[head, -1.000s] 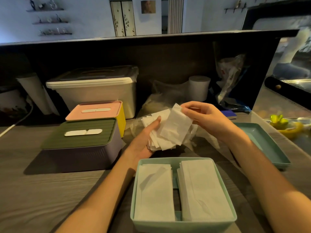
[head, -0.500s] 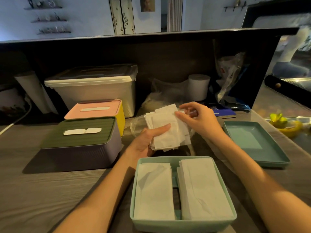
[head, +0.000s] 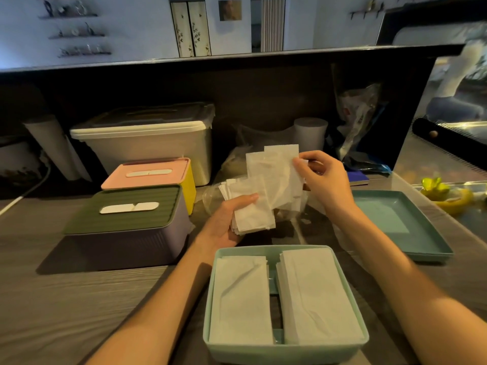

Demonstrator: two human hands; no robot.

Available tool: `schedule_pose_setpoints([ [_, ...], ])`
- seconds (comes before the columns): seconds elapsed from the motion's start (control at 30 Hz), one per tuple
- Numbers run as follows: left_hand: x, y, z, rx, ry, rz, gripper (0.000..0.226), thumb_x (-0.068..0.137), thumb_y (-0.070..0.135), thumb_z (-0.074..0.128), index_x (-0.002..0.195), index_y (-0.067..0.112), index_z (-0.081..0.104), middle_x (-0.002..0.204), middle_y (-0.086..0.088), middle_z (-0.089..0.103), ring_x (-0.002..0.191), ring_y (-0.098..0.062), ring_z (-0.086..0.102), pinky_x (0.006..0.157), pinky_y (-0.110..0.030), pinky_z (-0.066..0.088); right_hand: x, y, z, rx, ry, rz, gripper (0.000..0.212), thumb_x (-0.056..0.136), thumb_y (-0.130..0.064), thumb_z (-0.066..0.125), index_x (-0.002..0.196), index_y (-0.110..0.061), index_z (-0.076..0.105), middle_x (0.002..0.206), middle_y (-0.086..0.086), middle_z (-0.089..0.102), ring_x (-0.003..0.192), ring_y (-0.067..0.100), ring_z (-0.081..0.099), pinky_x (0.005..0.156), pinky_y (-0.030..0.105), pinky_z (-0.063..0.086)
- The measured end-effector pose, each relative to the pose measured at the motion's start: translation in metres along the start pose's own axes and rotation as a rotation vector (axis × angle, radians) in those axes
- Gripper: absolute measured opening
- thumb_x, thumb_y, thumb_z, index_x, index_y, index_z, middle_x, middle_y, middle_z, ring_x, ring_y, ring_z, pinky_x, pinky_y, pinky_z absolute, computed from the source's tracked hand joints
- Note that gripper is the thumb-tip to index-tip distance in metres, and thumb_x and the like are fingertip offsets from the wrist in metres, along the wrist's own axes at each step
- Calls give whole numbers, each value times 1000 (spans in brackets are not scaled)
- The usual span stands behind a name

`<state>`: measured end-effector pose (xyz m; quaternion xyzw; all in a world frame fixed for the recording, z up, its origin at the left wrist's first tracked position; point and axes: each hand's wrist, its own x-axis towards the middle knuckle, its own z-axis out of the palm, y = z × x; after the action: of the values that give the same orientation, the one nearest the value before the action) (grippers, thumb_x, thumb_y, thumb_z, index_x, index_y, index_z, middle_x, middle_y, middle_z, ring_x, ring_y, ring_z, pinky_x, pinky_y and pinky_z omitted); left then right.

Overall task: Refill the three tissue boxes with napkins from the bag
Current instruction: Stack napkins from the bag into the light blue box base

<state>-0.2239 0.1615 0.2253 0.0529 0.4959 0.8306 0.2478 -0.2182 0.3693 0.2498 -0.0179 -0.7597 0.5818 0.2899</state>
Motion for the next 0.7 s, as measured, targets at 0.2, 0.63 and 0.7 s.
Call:
schedule_pose_setpoints([
  [0.2, 3, -3, 0, 66, -26, 14, 44, 92, 20, 70, 134, 19, 58, 121, -10, 73, 112, -27, 70, 102, -47, 53, -8, -1, 9, -93, -237, 99, 34, 93, -40, 71, 123, -23, 68, 109, -13, 70, 89, -3, 68, 58, 9, 51],
  [0.63, 13, -5, -1, 41, 32, -33, 37, 94, 22, 69, 130, 19, 60, 118, -8, 74, 107, -24, 72, 87, -39, 60, -11, -5, 6, 185, -145, 231, 23, 93, -31, 72, 113, -21, 76, 98, -11, 73, 79, -4, 71, 58, 12, 54],
  [0.7, 13, -5, -1, 15, 34, -43, 35, 94, 22, 69, 128, 17, 61, 116, -9, 75, 105, -25, 73, 87, -39, 60, -10, -5, 7, 190, -118, 215, 22, 93, -30, 72, 113, -20, 76, 100, -9, 74, 81, -3, 71, 61, 14, 56],
])
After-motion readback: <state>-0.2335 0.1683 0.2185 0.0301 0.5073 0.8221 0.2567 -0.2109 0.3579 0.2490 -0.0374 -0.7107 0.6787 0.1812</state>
